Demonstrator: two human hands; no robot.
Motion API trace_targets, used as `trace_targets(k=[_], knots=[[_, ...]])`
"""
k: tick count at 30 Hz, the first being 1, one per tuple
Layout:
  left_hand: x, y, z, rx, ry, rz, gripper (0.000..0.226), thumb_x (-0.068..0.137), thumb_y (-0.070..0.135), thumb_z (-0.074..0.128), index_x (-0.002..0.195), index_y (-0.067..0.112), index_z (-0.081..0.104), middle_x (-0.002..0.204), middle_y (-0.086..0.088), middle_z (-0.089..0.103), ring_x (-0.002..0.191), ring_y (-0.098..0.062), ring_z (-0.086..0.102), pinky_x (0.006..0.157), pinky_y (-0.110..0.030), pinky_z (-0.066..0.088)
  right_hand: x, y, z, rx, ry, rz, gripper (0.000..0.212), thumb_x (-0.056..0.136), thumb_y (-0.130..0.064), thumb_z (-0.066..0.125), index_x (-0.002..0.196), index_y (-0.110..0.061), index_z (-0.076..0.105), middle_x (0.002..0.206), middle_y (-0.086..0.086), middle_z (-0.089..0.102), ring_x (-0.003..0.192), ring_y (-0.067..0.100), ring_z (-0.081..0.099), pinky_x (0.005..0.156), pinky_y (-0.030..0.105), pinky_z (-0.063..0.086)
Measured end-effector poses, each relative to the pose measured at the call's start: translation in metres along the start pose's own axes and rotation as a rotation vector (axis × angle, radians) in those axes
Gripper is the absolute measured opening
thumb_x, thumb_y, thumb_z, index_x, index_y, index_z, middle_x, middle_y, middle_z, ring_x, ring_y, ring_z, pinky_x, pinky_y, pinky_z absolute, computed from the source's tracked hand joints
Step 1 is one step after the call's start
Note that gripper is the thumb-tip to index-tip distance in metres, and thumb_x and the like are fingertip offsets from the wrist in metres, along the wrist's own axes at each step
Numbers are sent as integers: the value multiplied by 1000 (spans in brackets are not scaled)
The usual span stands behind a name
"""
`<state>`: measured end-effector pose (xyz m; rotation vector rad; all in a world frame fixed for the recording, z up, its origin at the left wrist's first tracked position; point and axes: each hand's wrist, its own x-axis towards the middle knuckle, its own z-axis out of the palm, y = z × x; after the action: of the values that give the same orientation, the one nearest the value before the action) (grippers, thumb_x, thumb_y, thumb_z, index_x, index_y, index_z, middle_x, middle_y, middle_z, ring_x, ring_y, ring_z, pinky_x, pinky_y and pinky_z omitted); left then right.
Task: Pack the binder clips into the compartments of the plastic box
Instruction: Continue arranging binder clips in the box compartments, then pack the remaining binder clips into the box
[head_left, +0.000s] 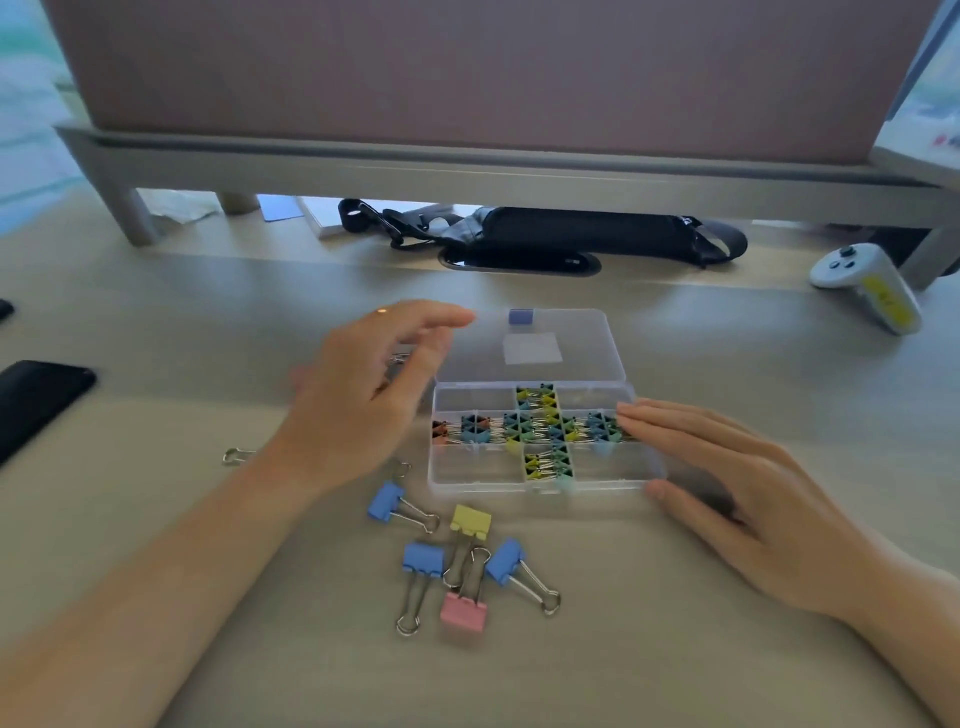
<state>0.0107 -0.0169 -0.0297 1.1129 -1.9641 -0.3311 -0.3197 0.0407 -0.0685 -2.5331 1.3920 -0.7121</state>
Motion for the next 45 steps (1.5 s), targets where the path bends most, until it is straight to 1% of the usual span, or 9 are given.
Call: trace_targets(k=[3, 7, 12, 15, 22, 29, 34, 38, 45], knots=[[7, -30, -17, 223, 21, -95, 20, 100, 20, 62, 115, 28, 72, 108, 19, 66, 96, 13, 56, 83, -1, 38, -1, -2, -1, -3, 17, 31, 51, 100, -36, 58, 150, -33, 53, 155, -24, 47, 144, 1, 45, 117, 34, 39], [26, -48, -20, 371, -252, -165, 22, 96, 25, 66, 117, 32, 71, 120, 11, 69, 109, -12, 59, 90, -26, 41, -1, -7, -3, 15, 36, 54, 54, 99, -39, 60, 152, -32, 50, 159, -21, 44, 147, 5, 42, 117, 36, 37], [36, -49, -17, 358, -389, -166, 22, 92, 29, 72, 113, 36, 73, 107, 19, 69, 98, -4, 60, 87, -25, 45, 2, -9, -2, 17, -36, 28, 67, 96, -53, 59, 158, -34, 41, 166, -19, 34, 155, 11, 30, 122, 40, 30], [40, -50, -16, 346, -387, -163, 20, 90, 30, 74, 109, 35, 73, 107, 16, 70, 100, -3, 59, 89, -28, 47, 4, -9, -2, 33, -35, 45, 69, 94, -55, 61, 157, -34, 42, 164, -20, 37, 155, 11, 31, 121, 39, 30], [38, -47, -14, 210, -357, -186, 24, 84, 27, 82, 100, 33, 65, 97, 20, 67, 91, 6, 62, 75, -6, 42, 4, -8, -2, 66, 0, 46, 68, 92, -52, 64, 154, -29, 47, 157, -20, 46, 149, 10, 41, 120, 30, 33], [37, -44, -15, 171, -247, -151, 23, 80, 22, 85, 86, 40, 71, 87, 20, 71, 82, 4, 67, 72, -10, 49, 2, -7, -2, 71, -4, 38, 67, 92, -52, 64, 153, -30, 48, 156, -21, 47, 148, 10, 42, 119, 29, 35], [42, -18, -14, -324, -25, -200, 23, 84, 6, 80, 103, 19, 75, 90, 4, 78, 80, -13, 77, 77, -24, 61, 3, -6, -2, 68, -14, 48, 68, 92, -53, 64, 154, -32, 46, 158, -20, 44, 149, 11, 41, 119, 34, 35], [31, 0, 10, -216, -231, -185, 13, 84, 11, 81, 92, 21, 78, 83, 11, 78, 77, -6, 76, 78, -23, 62, 3, -7, -3, 60, -15, 47, 68, 92, -54, 65, 154, -32, 47, 158, -20, 44, 149, 10, 41, 119, 34, 36], [20, 4, 27, -98, -158, -195, 5, 85, 23, 82, 87, 27, 79, 75, 17, 74, 71, 5, 69, 66, -8, 52, 4, -9, -2, -26, -59, 39, 69, 95, -63, 58, 157, -37, 42, 162, -24, 37, 153, 7, 32, 122, 43, 37]])
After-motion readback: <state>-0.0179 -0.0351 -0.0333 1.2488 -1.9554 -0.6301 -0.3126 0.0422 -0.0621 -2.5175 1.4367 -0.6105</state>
